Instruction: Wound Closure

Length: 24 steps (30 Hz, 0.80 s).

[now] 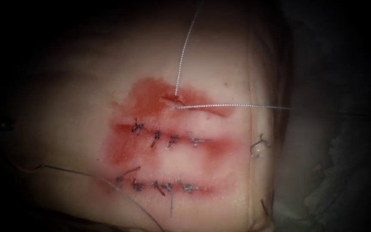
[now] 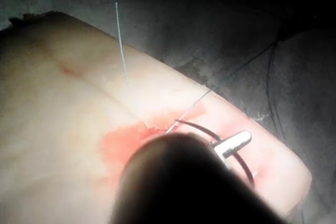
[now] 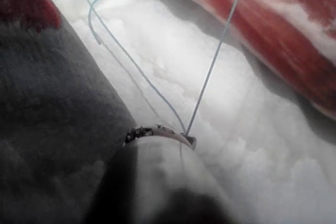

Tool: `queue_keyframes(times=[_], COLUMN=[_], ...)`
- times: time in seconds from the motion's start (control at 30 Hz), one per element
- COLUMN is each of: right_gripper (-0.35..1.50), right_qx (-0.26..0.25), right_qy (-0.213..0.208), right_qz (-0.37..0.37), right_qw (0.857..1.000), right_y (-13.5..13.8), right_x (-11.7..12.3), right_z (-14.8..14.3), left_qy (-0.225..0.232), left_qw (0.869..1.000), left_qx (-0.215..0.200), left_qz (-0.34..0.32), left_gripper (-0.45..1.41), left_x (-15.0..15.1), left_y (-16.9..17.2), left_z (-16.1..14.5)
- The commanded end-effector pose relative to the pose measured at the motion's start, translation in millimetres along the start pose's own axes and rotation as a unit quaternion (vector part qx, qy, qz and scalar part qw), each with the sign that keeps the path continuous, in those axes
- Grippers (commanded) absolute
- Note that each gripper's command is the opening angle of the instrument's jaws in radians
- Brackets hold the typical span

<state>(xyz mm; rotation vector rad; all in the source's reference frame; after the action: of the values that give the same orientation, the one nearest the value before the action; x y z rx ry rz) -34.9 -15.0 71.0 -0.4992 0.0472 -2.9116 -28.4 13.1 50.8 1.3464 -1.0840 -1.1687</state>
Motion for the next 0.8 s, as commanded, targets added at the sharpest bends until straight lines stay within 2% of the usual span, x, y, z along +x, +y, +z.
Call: queue_keyframes(times=[0.03,0.27,0.8], right_gripper=[-0.35,-0.35,-0.35], right_qx=[-0.002,-0.001,0.006], right_qy=[0.002,-0.001,0.016], right_qz=[0.0,0.016,0.043], right_qw=[1.0,1.0,0.999], right_y=[0.6,0.7,-1.2], right_x=[0.4,1.0,7.7], right_z=[0.7,0.6,-1.2], left_qy=[0.0,0.0,0.001], left_qw=[1.0,1.0,1.0], left_qx=[0.001,0.0,0.0], left_qz=[0.002,0.002,0.002], left_gripper=[-0.45,-0.45,-0.45], left_x=[-0.6,-0.6,-0.6], left_y=[0.3,0.3,0.3], left_z=[0.6,0.6,0.6])
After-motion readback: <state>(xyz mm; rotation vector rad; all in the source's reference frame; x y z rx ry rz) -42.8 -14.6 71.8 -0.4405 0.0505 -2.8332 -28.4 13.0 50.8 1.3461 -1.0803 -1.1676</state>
